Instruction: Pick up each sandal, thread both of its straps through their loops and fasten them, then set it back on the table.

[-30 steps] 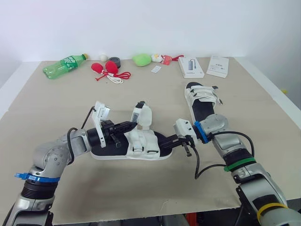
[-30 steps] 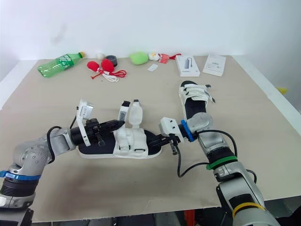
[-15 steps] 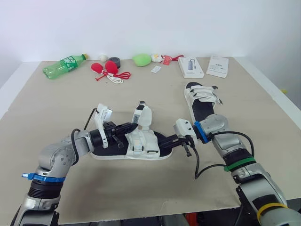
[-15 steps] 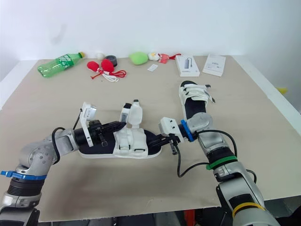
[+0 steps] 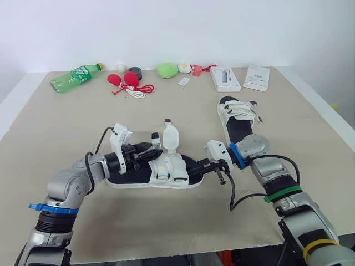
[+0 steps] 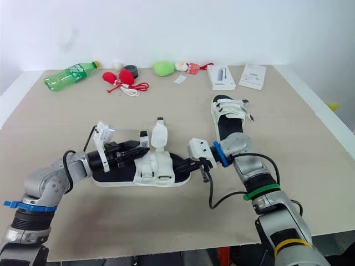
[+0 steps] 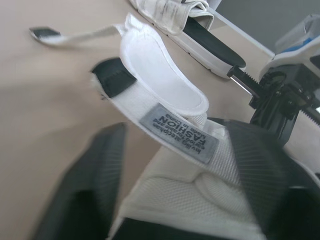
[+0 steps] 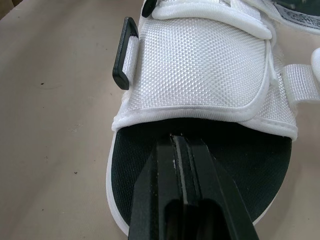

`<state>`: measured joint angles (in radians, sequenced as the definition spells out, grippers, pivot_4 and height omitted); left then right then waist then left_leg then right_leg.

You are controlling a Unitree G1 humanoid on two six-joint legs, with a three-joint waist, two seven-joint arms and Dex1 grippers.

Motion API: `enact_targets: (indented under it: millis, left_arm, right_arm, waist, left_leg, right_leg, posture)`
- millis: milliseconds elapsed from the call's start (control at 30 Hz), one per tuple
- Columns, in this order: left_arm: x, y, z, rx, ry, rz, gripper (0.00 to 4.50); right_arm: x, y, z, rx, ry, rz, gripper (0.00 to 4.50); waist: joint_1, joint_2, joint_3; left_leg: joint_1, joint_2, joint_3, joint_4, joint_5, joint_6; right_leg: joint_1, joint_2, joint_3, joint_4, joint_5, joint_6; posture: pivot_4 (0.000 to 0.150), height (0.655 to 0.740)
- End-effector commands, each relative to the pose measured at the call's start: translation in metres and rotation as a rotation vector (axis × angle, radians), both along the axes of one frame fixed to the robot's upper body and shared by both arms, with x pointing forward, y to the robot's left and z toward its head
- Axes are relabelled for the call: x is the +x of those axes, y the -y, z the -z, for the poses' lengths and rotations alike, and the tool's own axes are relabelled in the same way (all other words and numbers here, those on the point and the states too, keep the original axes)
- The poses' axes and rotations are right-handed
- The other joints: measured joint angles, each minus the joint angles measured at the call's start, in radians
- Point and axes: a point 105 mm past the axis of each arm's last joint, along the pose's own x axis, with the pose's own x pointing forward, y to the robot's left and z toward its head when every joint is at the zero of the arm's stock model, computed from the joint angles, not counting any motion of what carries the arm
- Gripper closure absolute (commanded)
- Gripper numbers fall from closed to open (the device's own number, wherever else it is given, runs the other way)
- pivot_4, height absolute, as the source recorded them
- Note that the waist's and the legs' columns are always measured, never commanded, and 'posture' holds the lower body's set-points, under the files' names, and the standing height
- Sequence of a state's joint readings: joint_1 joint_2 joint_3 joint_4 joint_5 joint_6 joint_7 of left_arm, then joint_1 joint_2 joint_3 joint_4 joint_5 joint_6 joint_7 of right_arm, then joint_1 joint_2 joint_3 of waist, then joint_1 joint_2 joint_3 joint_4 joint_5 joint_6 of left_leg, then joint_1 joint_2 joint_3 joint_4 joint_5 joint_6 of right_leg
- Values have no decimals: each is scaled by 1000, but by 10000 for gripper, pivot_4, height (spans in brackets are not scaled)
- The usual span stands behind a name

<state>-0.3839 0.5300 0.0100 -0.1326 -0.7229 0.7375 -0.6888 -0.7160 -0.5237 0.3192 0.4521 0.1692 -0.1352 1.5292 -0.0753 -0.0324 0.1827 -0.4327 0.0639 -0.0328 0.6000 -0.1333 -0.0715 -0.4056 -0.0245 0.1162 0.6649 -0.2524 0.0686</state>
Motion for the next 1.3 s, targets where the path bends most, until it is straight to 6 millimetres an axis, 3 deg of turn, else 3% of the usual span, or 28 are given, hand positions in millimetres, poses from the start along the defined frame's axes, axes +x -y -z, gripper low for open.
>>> enact_targets:
  millis: [33, 200, 300, 433, 500, 533, 600, 767, 1000, 1300]
  left_arm:
    - [7, -12, -23, 37, 127, -9, 11460]
    - [15, -10, -63, 19, 294, 20, 11460]
    - [9, 3, -70, -33, 290, 108, 11460]
    - [-3, 24, -53, -83, 154, 249, 22225]
    - [-7, 29, -44, -105, 64, 294, 30565]
    - [-6, 30, -39, -108, 14, 305, 37191]
    - [-5, 30, -29, -101, -83, 331, 43221]
    - [7, 24, -17, -65, -226, 315, 43221]
    - [30, 17, -25, -152, -295, 242, 43221]
    - [15, 16, 0, -31, -350, 308, 43221]
  right_arm:
    - [0, 8, 4, -41, 5, 12, 45000]
    - [0, 8, 4, -41, 8, 14, 45000]
    - [1, 8, 4, -41, 11, 17, 45000]
    - [1, 8, 4, -42, 13, 19, 45000]
    - [2, 8, 4, -41, 15, 20, 45000]
    - [2, 7, 4, -40, 15, 21, 45000]
    - [1, 7, 4, -40, 15, 22, 45000]
    - [1, 8, 4, -38, 15, 27, 45000]
    - [-1, 8, 5, -33, 12, 36, 45000]
    - [0, 8, 4, -34, 14, 43, 45000]
  waist:
    - [0, 0, 0]
    - [1, 0, 0]
    - [1, 0, 0]
    - [0, 0, 0]
    - [0, 0, 0]
    - [0, 0, 0]
    - [0, 0, 0]
    - [-1, 0, 0]
    - [-1, 0, 0]
    - [-1, 0, 0]
  left_leg:
    - [0, 0, 0, 0, 0, 0]
    - [-1, 0, 0, 0, 0, -1]
    - [-1, 0, 0, 1, 0, -1]
    - [-1, 0, 0, 0, 0, -1]
    - [-1, 0, -1, 0, 0, -1]
    - [-1, 0, -1, 0, 0, -1]
    - [-1, 0, -1, 0, 0, -1]
    - [-2, 0, -1, 1, 0, -1]
    - [-3, 0, -1, 0, 0, -1]
    - [-4, 0, -2, 0, 0, -1]
  right_leg:
    - [0, 0, 0, 0, 0, 0]
    - [0, 0, 0, 0, 0, 0]
    - [0, 0, 0, 0, 0, 0]
    - [0, 0, 0, 0, 0, 1]
    - [0, 0, 0, 0, 0, 2]
    - [0, 0, 0, 0, 0, 2]
    - [0, 0, 0, 0, 0, 1]
    - [0, 0, 0, 0, 0, 1]
    - [-1, 0, -1, 0, 0, 2]
    - [-2, 1, -1, 0, 2, 5]
  posture:
    - [1500, 7400]
    - [1500, 7400]
    - [1500, 7400]
    - [1500, 7400]
    - [1500, 7400]
    - [1500, 7400]
    - [1500, 7400]
    - [1500, 7400]
    - [1500, 7400]
    - [1500, 7400]
